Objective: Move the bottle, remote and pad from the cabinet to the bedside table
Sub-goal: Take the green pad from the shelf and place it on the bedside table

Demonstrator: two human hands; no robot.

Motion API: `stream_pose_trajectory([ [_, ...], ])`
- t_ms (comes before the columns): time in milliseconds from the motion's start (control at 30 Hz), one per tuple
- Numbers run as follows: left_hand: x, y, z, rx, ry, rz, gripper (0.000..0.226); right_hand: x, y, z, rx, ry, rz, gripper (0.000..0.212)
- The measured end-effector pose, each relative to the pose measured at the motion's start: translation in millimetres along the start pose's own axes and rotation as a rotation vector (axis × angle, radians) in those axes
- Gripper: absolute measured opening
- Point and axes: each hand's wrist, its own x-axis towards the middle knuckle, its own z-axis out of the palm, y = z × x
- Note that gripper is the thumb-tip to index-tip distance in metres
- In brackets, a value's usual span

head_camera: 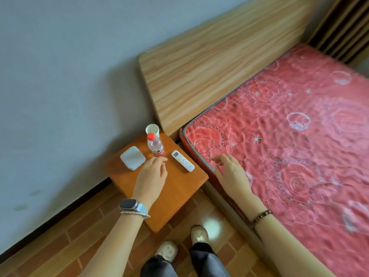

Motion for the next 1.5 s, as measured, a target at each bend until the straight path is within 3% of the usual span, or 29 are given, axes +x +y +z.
stream_pose_trajectory([
  [433, -15.0, 8.9, -69.0, 0.052, -0.153, 0.452, 0.027, -112.1, -72.7, -28.1, -0.036, 0.330, 0.256, 0.021],
  [767, -70.8, 102.6, -26.3, 0.039, -0.430, 0.958, 0.026, -336.3, -75.4, -55.0, -0.098, 0.619, 0.772, 0.020],
  [1133, -290.9, 209.1, 26.4, -0.048, -0.762, 1.455, 0.027, -589.0, -153.2, -34.7, -0.194, 0.966, 1.276, 0.019],
  [1500, -544.2, 191.8, 21.4, -0.055, -0.949, 1.932, 0.022, -791.5, -293.3, 50.6, -0.225, 1.142, 1.696, 0.018],
])
